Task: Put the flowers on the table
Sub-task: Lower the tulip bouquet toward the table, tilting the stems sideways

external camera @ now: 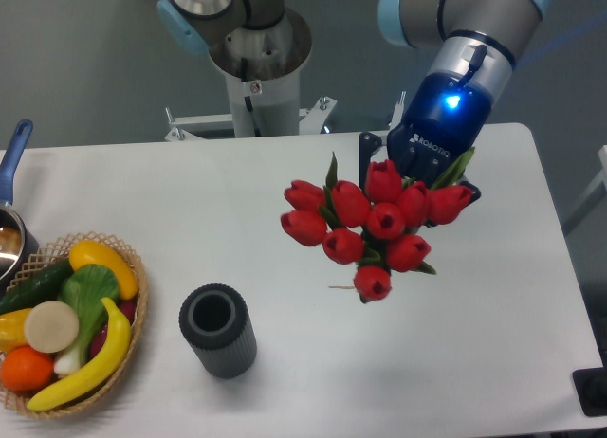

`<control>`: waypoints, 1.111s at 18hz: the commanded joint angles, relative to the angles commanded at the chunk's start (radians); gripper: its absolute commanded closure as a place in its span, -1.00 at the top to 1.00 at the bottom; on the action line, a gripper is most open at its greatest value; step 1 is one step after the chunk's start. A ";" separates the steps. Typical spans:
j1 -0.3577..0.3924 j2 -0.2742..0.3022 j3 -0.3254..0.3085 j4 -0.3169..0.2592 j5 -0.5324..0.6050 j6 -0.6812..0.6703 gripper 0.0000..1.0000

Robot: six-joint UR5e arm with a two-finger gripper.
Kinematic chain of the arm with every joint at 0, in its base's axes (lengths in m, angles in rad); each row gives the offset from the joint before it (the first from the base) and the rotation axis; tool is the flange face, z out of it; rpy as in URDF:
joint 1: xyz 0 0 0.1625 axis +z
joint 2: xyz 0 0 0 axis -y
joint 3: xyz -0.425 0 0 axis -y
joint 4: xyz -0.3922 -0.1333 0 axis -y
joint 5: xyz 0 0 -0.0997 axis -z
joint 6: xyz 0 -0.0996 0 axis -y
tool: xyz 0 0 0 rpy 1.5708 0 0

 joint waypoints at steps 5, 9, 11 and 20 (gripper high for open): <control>-0.008 0.015 -0.060 -0.005 0.186 0.078 -0.34; -0.032 0.028 -0.101 -0.006 0.339 0.140 -0.34; -0.040 0.032 -0.121 -0.011 0.410 0.160 -0.34; -0.133 0.031 -0.155 -0.138 0.664 0.357 -0.34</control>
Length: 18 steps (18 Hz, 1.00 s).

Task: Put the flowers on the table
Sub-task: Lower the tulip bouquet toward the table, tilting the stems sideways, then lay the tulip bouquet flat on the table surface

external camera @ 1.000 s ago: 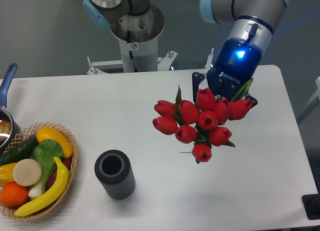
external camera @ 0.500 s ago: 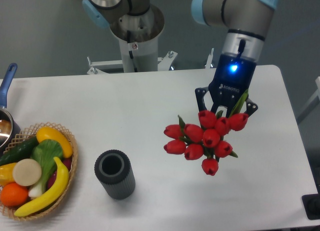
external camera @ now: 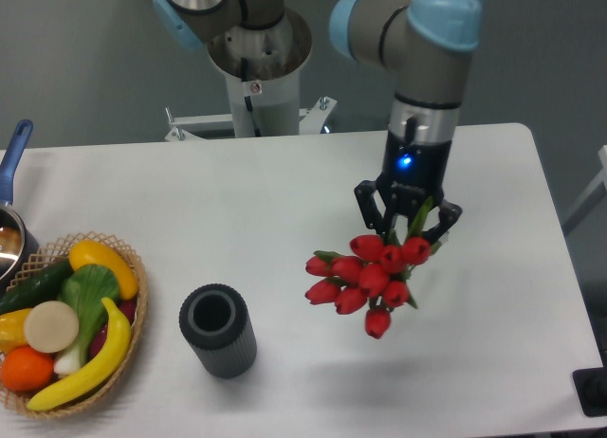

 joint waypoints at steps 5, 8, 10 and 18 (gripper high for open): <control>-0.032 -0.008 -0.009 -0.041 0.107 0.124 -0.34; -0.035 -0.015 -0.012 -0.074 0.138 0.193 -0.34; -0.035 -0.032 -0.008 -0.074 0.143 0.198 -0.34; -0.083 -0.118 -0.014 -0.072 0.268 0.232 -0.32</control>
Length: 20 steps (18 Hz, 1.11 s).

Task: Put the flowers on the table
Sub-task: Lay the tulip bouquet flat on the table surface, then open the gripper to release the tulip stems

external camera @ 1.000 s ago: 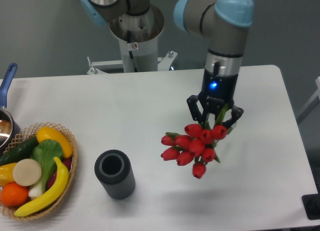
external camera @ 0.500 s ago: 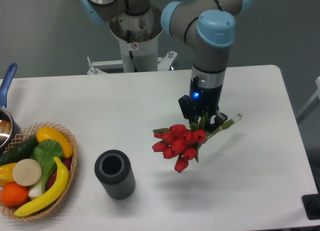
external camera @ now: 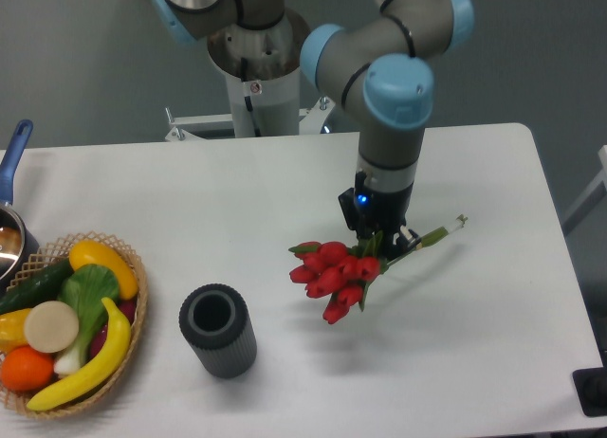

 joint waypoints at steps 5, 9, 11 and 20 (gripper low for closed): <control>-0.018 -0.031 -0.011 0.000 0.019 0.000 -0.32; -0.020 -0.057 -0.015 0.008 0.017 -0.001 -0.31; -0.028 -0.069 -0.014 0.008 0.017 -0.003 -0.24; -0.034 -0.106 0.000 0.015 0.014 -0.017 -0.20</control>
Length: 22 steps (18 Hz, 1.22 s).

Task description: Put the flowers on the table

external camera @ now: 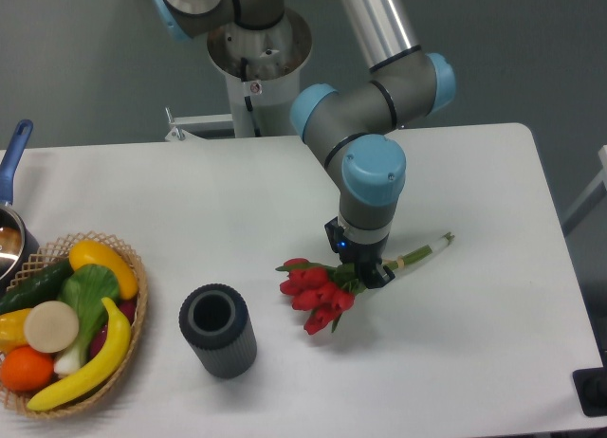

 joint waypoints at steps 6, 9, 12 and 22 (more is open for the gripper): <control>-0.002 -0.011 -0.002 0.048 0.000 0.000 0.20; 0.005 0.011 -0.006 0.052 -0.006 0.012 1.00; 0.017 0.079 -0.014 0.048 -0.049 0.000 1.00; 0.173 0.233 0.028 0.094 -0.502 -0.268 1.00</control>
